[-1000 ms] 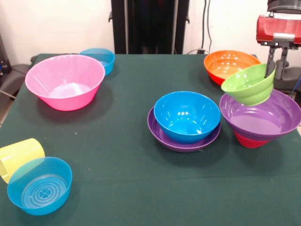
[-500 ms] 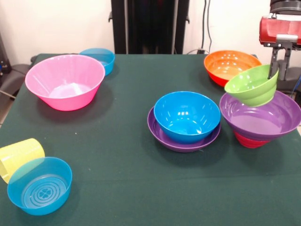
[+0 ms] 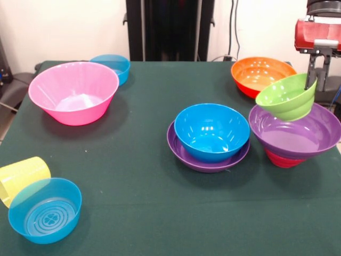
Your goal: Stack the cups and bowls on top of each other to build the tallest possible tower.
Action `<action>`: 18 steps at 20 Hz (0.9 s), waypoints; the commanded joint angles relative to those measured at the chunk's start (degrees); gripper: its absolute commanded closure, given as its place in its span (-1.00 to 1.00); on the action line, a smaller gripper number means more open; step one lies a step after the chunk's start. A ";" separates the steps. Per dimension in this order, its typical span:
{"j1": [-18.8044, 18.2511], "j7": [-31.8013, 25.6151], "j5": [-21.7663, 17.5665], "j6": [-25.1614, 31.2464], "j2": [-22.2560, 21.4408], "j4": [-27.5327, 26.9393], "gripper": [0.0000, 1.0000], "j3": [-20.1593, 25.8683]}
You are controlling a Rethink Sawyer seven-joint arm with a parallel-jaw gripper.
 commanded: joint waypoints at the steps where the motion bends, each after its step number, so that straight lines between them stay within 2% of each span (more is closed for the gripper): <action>1: -0.29 5.34 1.18 7.20 0.27 -1.32 1.00 6.50; 7: 0.19 5.02 1.32 8.00 0.35 -1.60 1.00 5.77; 8: -0.13 4.99 1.20 8.06 0.12 -1.46 -1.00 6.27; 12: -0.77 5.04 0.91 7.73 -0.26 -0.95 -1.00 7.22; 18: -0.14 5.06 1.45 8.73 0.22 -1.50 -1.00 6.23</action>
